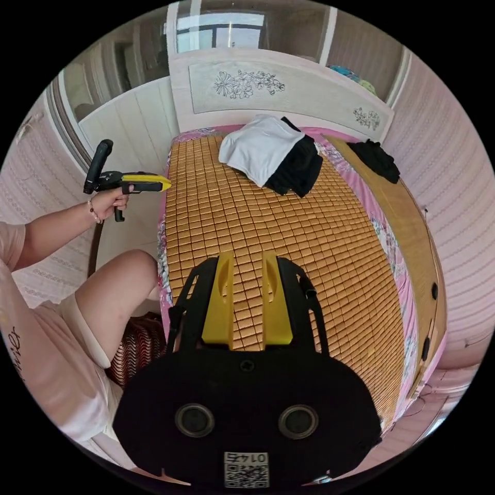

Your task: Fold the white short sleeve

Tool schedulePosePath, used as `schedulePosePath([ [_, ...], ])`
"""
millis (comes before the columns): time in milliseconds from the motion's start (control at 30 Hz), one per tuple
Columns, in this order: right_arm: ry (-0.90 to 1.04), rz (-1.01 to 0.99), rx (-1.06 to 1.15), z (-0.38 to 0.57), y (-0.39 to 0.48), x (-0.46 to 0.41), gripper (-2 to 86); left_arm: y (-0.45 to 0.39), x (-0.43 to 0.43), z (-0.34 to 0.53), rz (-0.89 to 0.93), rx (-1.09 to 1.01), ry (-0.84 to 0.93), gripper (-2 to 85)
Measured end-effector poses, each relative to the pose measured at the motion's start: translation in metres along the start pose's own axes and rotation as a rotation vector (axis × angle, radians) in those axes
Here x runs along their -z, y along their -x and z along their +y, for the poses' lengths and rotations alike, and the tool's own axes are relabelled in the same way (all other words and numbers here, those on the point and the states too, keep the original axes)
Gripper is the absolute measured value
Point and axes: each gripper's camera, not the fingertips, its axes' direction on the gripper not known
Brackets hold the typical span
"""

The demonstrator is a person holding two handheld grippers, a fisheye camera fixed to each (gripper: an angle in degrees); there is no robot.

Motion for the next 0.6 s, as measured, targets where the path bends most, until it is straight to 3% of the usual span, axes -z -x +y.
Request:
schedulePosePath([
  [167,-0.011,-0.043,0.092,-0.115,0.024,-0.026,8.5,0.053,-0.033,-0.066,-0.131,0.084,-0.068,8.0],
  [267,0.044,-0.023,0.133,-0.17,0.025,-0.055,8.5,0.08,-0.052,-0.095,-0.101,0.133,-0.107,10.0],
  [433,0.077,-0.061,0.129,-0.246,0.014,-0.1,8.6,0.105,-0.093,-0.106,-0.049,0.157,0.049,2.6],
  [600,0.008,-0.2,0.026,-0.291,-0.002,-0.127,8.4,0.088,-0.072,-0.081,0.036,0.051,-0.116,-0.7],
])
